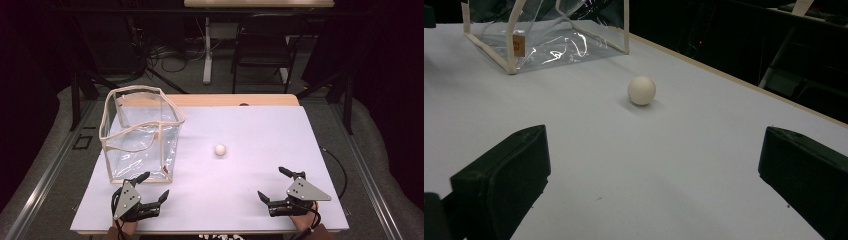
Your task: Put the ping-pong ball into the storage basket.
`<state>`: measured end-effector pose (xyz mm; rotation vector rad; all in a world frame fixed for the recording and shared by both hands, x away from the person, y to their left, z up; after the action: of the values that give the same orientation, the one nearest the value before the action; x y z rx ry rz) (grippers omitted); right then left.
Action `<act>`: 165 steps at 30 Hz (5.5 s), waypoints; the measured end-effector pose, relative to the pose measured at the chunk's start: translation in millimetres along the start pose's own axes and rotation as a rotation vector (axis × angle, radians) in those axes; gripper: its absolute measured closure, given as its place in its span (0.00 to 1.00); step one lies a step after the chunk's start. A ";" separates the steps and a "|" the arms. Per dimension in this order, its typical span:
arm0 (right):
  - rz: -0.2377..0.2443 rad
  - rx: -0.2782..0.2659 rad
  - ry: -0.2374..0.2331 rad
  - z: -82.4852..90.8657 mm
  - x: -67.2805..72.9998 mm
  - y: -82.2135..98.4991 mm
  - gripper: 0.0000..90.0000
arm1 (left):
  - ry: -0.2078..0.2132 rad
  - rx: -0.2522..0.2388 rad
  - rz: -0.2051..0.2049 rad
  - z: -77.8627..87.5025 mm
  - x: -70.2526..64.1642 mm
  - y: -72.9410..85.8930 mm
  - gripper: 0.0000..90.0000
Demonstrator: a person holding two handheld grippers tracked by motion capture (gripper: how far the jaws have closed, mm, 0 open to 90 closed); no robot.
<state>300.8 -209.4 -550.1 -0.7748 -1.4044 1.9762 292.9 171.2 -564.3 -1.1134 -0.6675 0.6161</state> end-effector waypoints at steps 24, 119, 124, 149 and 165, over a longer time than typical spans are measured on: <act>-0.012 0.086 -0.004 -27.3 -3.7 -7.7 0.00 | 0.019 0.011 0.000 -4.4 -0.7 1.3 0.18; 0.003 0.325 -0.097 -154.1 -24.5 -45.1 0.00 | 0.035 -0.002 -0.017 -5.2 -1.0 -0.9 0.18; 0.000 0.339 -0.110 -160.0 -25.1 -47.4 0.00 | 0.036 -0.001 -0.018 -5.5 -1.2 -1.0 0.18; 0.031 0.454 -0.195 -195.6 -17.9 -48.9 0.00 | 0.033 -0.003 -0.017 -5.6 -0.3 -1.0 0.18; 0.048 0.549 -0.246 -214.9 -11.2 -40.8 0.00 | 0.033 -0.005 -0.017 -5.7 -0.6 -1.3 0.18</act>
<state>472.8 -75.1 -568.8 -0.3244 -0.8906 2.3984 296.9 167.0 -564.9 -1.1190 -0.6495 0.5802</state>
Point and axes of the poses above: each handheld gripper's, and its own axes: z roughly backward along the jaws, y roughly out of its underside, x roughly to its left, the point moved 7 cm from there along -z, roughly forward along the jaws, and after that the axes turned 2 degrees about -z, right-handed, at the moved point
